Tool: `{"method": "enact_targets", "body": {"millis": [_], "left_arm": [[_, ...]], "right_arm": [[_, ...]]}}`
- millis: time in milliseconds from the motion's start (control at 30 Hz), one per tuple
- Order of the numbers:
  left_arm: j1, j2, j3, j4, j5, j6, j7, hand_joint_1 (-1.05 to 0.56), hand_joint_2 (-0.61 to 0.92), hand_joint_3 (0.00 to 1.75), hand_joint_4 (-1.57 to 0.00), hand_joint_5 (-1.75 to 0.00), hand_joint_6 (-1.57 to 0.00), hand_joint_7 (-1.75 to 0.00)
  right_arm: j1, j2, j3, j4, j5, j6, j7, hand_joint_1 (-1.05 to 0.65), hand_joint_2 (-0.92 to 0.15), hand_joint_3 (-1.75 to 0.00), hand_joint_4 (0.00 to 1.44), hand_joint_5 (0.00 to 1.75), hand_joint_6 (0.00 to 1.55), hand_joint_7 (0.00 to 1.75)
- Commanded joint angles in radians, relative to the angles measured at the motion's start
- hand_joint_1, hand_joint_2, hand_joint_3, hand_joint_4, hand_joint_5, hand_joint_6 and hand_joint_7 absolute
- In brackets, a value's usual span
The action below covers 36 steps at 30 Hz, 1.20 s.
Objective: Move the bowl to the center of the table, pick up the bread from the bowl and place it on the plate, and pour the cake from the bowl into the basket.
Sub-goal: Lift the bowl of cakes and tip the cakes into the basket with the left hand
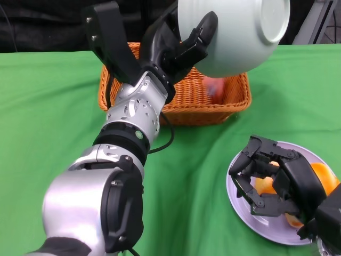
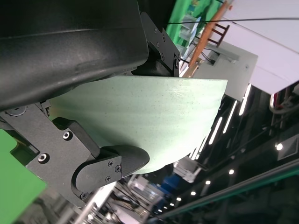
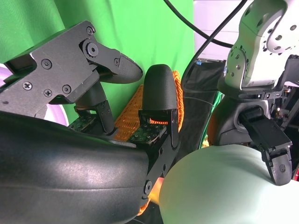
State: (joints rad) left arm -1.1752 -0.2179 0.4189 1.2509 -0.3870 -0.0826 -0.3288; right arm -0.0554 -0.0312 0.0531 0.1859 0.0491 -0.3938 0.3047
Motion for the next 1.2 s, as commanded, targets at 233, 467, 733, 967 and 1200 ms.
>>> {"method": "enact_targets", "body": {"millis": [233, 467, 733, 967, 1200], "left_arm": [[-0.044, -0.011, 0.063, -0.02, -0.077, 0.092, 0.085, -0.11, 0.61, 1.16, -0.86, -1.75, -0.72, -1.66], [-0.068, -0.012, 0.137, -0.023, -0.167, 0.184, 0.168, -0.12, 0.61, 1.16, -0.84, -1.75, -0.68, -1.69], [-0.095, -0.003, 0.215, -0.026, -0.263, 0.271, 0.274, -0.17, 0.75, 0.95, -0.86, -1.75, -0.64, -1.74], [-0.098, 0.003, 0.218, -0.033, -0.271, 0.292, 0.288, -0.18, 0.83, 0.74, -0.85, -1.75, -0.64, -1.75], [-0.095, 0.009, 0.203, -0.036, -0.26, 0.294, 0.273, -0.18, 0.78, 0.86, -0.86, -1.75, -0.64, -1.75]], "right_arm": [[0.009, -0.015, 0.001, -0.012, 0.009, 0.0, 0.001, -0.15, -0.52, -0.97, 0.79, 1.62, 0.69, 1.34], [0.012, -0.016, 0.002, -0.016, 0.014, 0.003, 0.004, -0.15, -0.52, -0.96, 0.79, 1.63, 0.69, 1.34], [0.01, -0.017, 0.002, -0.012, 0.014, 0.0, 0.004, -0.14, -0.52, -0.96, 0.79, 1.62, 0.69, 1.34], [0.005, -0.016, 0.002, -0.004, 0.019, 0.0, 0.009, -0.15, -0.52, -0.96, 0.79, 1.63, 0.69, 1.33], [0.0, -0.014, 0.001, 0.002, 0.009, -0.004, 0.003, -0.15, -0.51, -0.96, 0.8, 1.63, 0.69, 1.33]]}}
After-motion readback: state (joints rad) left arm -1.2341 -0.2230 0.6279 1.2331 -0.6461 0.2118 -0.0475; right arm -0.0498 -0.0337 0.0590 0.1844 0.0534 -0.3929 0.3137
